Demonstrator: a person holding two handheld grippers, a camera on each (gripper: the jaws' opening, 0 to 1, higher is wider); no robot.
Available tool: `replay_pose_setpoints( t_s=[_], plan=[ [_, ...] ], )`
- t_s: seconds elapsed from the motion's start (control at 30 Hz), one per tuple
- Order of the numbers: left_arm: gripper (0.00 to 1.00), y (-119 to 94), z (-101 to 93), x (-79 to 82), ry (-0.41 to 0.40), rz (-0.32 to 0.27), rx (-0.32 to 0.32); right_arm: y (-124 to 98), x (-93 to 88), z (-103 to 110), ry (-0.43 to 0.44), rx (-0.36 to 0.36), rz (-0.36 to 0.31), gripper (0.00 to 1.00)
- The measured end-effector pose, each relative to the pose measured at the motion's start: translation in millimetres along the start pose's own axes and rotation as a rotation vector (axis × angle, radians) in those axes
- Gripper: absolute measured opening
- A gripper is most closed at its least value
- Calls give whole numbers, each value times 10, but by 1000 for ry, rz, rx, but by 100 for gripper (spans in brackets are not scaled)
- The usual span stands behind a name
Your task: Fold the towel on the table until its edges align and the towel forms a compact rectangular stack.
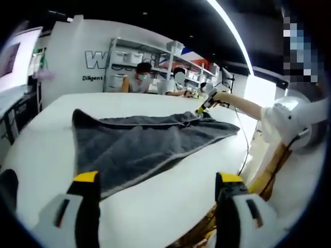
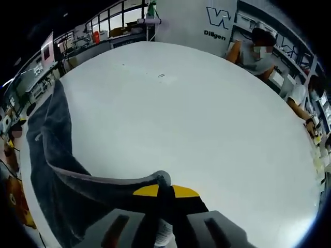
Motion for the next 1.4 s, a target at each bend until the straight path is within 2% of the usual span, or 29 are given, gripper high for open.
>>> replay_pose_setpoints(
  t_s=[0.27, 0.67, 1.0, 1.13, 1.4],
  plan=[
    [97, 4, -13, -4, 4, -2, -10, -123, -57, -77, 64, -48, -63, 7],
    [96, 10, -20, -7, 2, -7, -16, -291, -152, -323, 170, -138, -158, 7],
    [96, -29, -9, -27, -12, -16, -4, -296, -268, -555, 257, -211, -200, 7],
    [96, -35, -23, -34, -12, -15, -4, -288, -313, -641, 299, -212, -223, 7],
    [96, -41, -37, -45, -16, -10, 3, -226, -309, -678, 303, -236, -245, 7]
  ],
)
Point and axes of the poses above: the point that each gripper's makers call its tool centre point, and the gripper's own axes: y roughly forward along the fingers, z roughly to its left, x roughly out of its top, the point moved 10 cm from there along -y, roughly backward along the fingers, and after that the axes turned 6 degrees about z, right-handed, at the moved point
